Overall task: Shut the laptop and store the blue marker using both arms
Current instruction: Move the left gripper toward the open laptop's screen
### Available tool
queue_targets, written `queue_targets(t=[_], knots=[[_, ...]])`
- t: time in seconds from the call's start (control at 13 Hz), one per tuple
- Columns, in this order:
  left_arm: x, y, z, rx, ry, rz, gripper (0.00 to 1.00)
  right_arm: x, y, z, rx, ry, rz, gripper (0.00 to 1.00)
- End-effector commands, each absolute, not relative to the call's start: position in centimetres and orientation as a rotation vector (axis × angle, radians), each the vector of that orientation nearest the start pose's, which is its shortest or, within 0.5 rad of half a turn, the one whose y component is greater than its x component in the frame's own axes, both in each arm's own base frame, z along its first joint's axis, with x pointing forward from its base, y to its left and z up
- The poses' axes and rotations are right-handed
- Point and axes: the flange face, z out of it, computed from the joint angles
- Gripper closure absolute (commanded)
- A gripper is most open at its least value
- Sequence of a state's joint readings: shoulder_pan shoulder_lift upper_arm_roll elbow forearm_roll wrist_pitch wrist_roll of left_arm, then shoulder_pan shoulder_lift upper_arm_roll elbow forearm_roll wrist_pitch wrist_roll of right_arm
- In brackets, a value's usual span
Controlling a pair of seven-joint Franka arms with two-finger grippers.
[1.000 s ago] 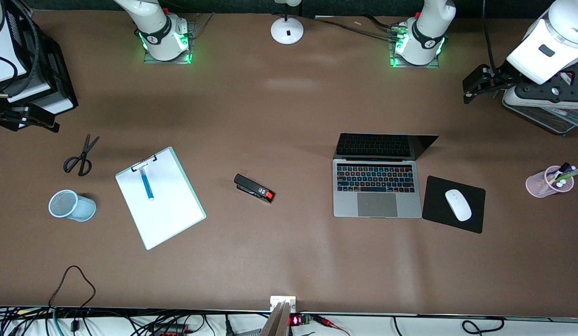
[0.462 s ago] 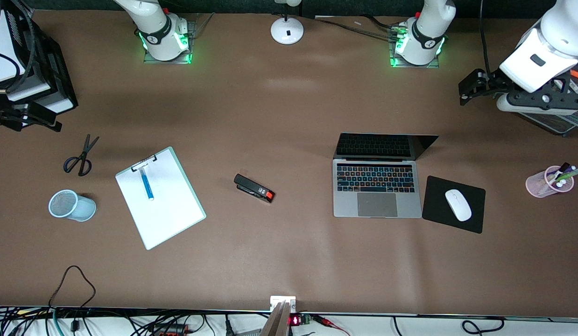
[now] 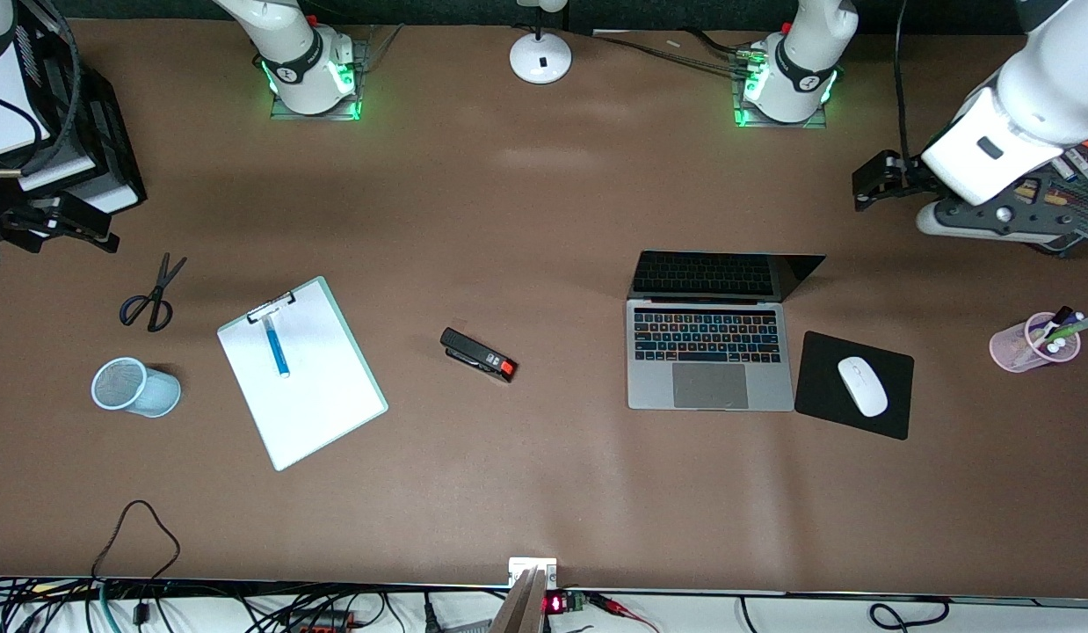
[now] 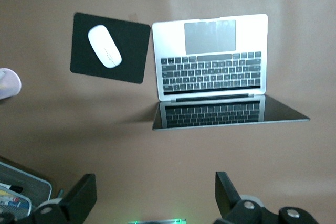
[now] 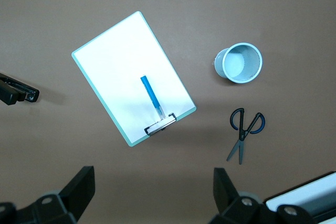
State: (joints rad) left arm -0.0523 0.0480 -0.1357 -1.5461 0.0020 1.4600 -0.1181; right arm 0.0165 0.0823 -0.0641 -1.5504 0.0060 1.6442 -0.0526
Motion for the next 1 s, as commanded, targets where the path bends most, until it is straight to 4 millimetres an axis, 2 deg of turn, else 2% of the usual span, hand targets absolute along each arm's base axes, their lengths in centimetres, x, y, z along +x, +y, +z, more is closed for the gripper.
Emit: queue_targets(t=[0.0, 0.15, 0.31, 0.46, 0.62, 0.77, 0.92], knots=[[54.6, -12.1, 58.9, -3.101, 0.026, 0.315, 0.0, 57.9, -2.7, 59.6, -3.152, -0.016, -0.036, 0.0], [54.0, -14.7, 57.9, -3.075, -0.015, 0.35, 0.0, 58.4, -3.1, 59.1, -3.147, -0.003, -0.036, 0.0], [53.6, -15.5, 56.6, -3.06, -0.024, 0.383, 0.0, 59.0, -3.0, 58.4, -3.142, -0.004, -0.046, 0.0], [52.4, -17.6, 54.2, -3.043, -0.057, 0.388, 0.0, 59.7, -2.8, 57.9, -3.141, -0.006, -0.068, 0.0], [51.0, -19.9, 51.8, -3.023, -0.131, 0.367, 0.0, 60.6, -2.9, 55.9, -3.144, -0.007, -0.025, 0.0], [49.8, -20.8, 49.5, -3.011, -0.144, 0.347, 0.0, 61.1, -2.6, 54.8, -3.147, -0.022, -0.007, 0.0], [49.0, -20.4, 47.6, -3.015, -0.15, 0.321, 0.0, 61.1, -0.5, 54.3, -3.157, -0.092, 0.022, 0.0]])
